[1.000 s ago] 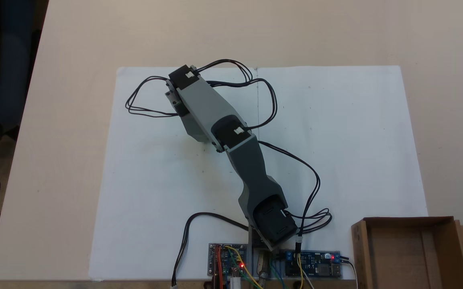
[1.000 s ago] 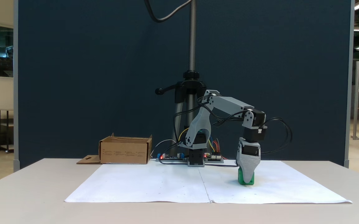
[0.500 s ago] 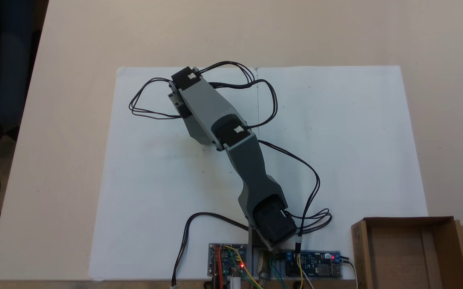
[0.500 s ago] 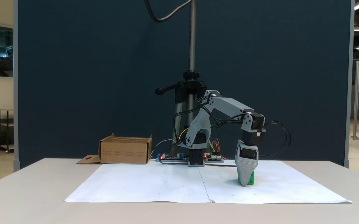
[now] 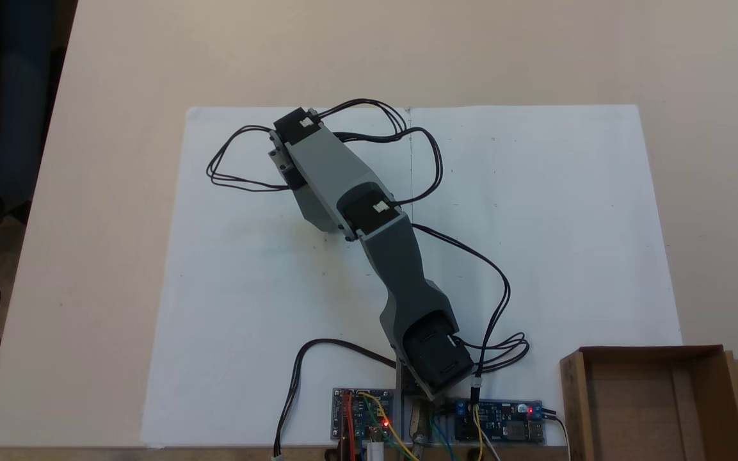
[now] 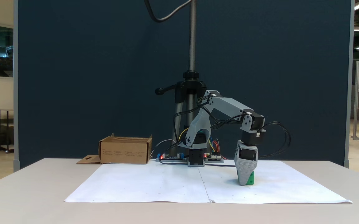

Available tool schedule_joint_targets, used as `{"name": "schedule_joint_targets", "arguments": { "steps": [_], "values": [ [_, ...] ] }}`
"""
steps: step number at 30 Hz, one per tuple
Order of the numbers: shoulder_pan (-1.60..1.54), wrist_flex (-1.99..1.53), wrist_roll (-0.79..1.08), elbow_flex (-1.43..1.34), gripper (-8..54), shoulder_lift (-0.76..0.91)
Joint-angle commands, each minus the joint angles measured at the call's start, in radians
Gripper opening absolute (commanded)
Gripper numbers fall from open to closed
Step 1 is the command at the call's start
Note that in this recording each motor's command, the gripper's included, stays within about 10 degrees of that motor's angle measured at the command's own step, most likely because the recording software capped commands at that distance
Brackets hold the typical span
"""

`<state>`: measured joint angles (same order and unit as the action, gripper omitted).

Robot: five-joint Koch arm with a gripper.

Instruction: Grasp a green dice and put it in the bin.

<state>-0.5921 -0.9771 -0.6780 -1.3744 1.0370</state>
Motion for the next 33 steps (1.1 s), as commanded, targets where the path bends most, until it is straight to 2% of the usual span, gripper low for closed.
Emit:
{"name": "schedule_joint_targets", "arguments": {
  "steps": [1,14,15,17,19,25,26,27,33],
  "values": [
    [-0.015,0.017,-0.08,0.008,31.6,0.029],
    [-0.037,0.049,-0.08,0.008,31.6,0.029],
    [-0.035,0.051,-0.08,0.008,30.8,0.029],
    [-0.037,0.058,-0.08,0.008,23.6,0.029],
    [-0.038,0.063,-0.08,0.008,19.5,0.031],
    [-0.035,0.061,-0.08,0.008,19.2,0.034],
    [-0.032,0.061,-0.08,0.008,17.1,0.037],
    [-0.028,0.061,-0.08,0.008,12.3,0.044],
    [0.094,0.064,-0.078,0.008,12.3,0.135]
  ]
}}
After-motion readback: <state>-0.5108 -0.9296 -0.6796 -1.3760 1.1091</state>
